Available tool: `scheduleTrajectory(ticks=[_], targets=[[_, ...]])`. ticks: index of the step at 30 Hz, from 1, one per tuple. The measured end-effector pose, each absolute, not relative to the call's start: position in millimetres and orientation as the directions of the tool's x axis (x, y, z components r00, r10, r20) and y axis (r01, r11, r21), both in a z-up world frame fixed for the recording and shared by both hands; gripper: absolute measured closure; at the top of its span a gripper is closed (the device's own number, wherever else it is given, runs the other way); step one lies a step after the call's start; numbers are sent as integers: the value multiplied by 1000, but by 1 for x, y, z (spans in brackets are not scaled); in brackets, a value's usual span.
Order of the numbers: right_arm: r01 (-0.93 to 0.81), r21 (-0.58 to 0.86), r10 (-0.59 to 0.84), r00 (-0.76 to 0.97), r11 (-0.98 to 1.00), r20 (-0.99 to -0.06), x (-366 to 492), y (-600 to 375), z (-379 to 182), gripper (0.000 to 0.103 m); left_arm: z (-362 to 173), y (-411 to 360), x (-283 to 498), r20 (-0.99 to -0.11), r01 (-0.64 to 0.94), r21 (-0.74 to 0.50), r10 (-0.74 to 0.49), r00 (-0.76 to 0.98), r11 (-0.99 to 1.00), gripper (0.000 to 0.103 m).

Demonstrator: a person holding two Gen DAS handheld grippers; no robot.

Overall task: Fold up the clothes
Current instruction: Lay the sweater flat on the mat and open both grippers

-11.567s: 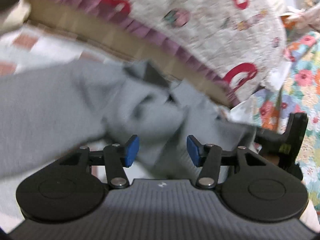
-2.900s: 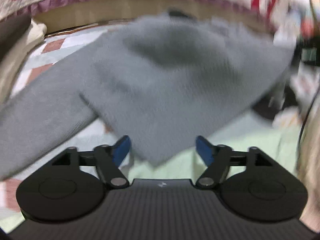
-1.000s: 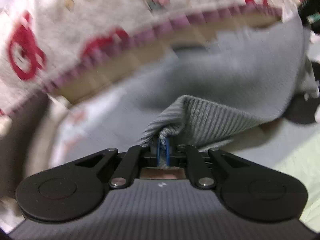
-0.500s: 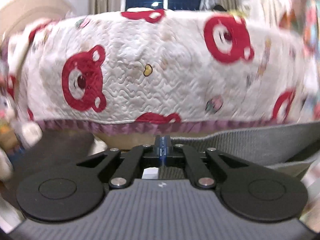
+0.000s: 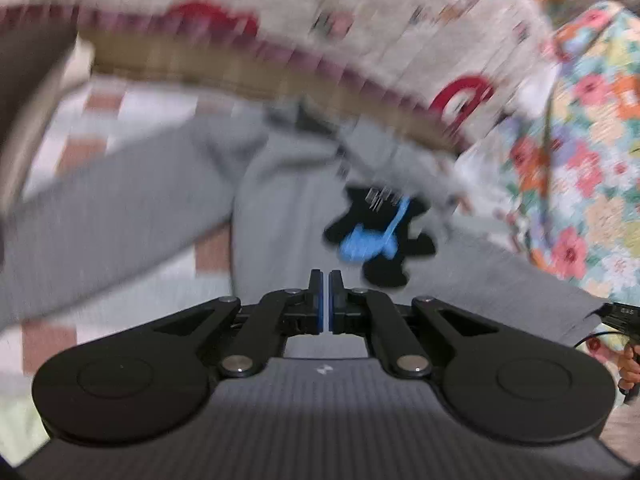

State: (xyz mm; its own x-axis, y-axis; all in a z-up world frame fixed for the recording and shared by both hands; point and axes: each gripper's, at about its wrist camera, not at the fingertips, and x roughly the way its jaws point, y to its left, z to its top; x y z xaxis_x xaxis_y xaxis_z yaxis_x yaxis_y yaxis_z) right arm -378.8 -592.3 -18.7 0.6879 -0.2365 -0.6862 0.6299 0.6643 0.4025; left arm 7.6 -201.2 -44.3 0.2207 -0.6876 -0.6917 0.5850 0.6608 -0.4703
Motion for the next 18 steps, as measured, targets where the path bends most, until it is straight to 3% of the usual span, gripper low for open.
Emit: scheduleTrajectory(ticks=[5, 7, 9, 11, 14, 18], targets=[[524, 397, -65, 661, 753, -748, -355, -599, 3, 91, -70, -215, 27, -728, 525, -486, -656, 199, 699, 95], [436, 397, 2, 671, 808, -741, -347, -597, 31, 77, -74, -223, 34, -734, 519, -478, -647, 208, 709, 91], [336, 417, 70, 702, 845, -709, -338, -595, 63, 54, -79, -231, 42, -738, 505, -470, -637, 225, 724, 78], [209, 465, 156, 759, 860, -632, -316, -593, 94, 53, -87, -239, 50, -737, 478, -466, -626, 256, 745, 68], [40, 512, 302, 767, 858, -566, -256, -582, 115, 52, -101, -254, 57, -738, 436, -467, -610, 288, 770, 67], [-50, 478, 408, 602, 877, -686, -176, -538, 58, 52, -103, -266, 49, -732, 450, -457, -612, 301, 768, 67]])
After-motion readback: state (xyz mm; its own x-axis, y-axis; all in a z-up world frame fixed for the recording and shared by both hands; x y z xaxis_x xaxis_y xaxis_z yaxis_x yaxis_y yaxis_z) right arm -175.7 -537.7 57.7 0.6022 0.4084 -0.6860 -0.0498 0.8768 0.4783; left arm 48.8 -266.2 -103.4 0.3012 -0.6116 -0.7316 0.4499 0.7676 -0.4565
